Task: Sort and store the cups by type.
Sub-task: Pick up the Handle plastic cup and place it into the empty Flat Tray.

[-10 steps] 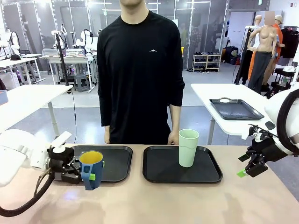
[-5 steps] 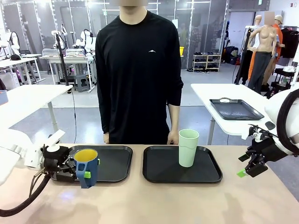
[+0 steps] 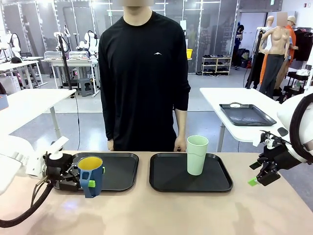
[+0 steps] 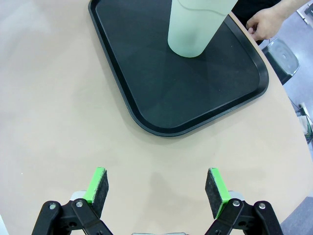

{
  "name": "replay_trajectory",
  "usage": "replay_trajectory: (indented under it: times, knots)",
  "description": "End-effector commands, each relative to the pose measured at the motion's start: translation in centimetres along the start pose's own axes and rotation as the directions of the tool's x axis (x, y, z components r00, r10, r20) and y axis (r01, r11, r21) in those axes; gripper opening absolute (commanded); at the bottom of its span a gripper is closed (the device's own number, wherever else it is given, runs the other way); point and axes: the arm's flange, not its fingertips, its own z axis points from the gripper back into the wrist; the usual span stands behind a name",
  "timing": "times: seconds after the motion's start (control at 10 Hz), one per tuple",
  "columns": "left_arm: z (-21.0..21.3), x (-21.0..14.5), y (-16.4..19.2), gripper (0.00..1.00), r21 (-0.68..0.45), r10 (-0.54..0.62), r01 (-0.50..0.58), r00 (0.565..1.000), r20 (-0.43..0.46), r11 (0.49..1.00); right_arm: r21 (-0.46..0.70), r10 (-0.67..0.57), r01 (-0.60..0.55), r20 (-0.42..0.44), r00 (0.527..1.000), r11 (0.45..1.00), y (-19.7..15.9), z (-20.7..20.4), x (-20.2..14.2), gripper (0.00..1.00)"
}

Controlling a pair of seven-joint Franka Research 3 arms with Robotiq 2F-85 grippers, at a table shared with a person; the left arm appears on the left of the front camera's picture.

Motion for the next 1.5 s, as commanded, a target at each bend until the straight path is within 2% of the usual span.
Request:
replay_trajectory:
  times: [0.0,0.2,0.4,0.6,0.9,1.3,1.4]
  knots:
    - [1.2,0.2,1.1,0.74,0.019,-0.025,0.024,0.999,0.042,1.0,-0.001,0.005,-0.005,0.007,1.0,1.0,-0.1,-0.2,-0.1,1.0]
    - [3.0,0.3,3.3,0.74,0.096,-0.025,0.023,1.0,0.016,0.995,-0.001,0.005,-0.005,0.007,1.0,1.0,-0.1,-0.2,-0.1,1.0]
    - [5.6,0.2,6.3,0.74,0.15,-0.009,0.004,0.999,0.033,0.989,-0.001,0.005,-0.005,0.007,1.0,1.0,-0.1,-0.2,-0.1,1.0]
    - [7.8,0.0,9.2,0.74,0.121,-0.01,0.003,0.998,0.054,0.993,-0.001,0.005,-0.005,0.007,1.0,1.0,-0.1,-0.2,-0.1,1.0]
    - [9.2,0.2,12.1,0.74,0.161,0.005,-0.013,0.999,0.048,0.987,-0.001,0.005,-0.005,0.007,1.0,1.0,-0.1,-0.2,-0.1,1.0]
    - [9.9,0.1,13.0,0.74,0.144,-0.006,-0.003,0.998,0.06,0.99,-0.001,0.005,-0.005,0.007,1.0,1.0,-0.1,-0.2,-0.1,1.0]
    - [9.7,-0.1,12.5,0.74,0.166,-0.004,0.002,1.0,0.013,0.986,-0.001,0.005,-0.005,0.007,1.0,1.0,-0.1,-0.2,-0.1,1.0]
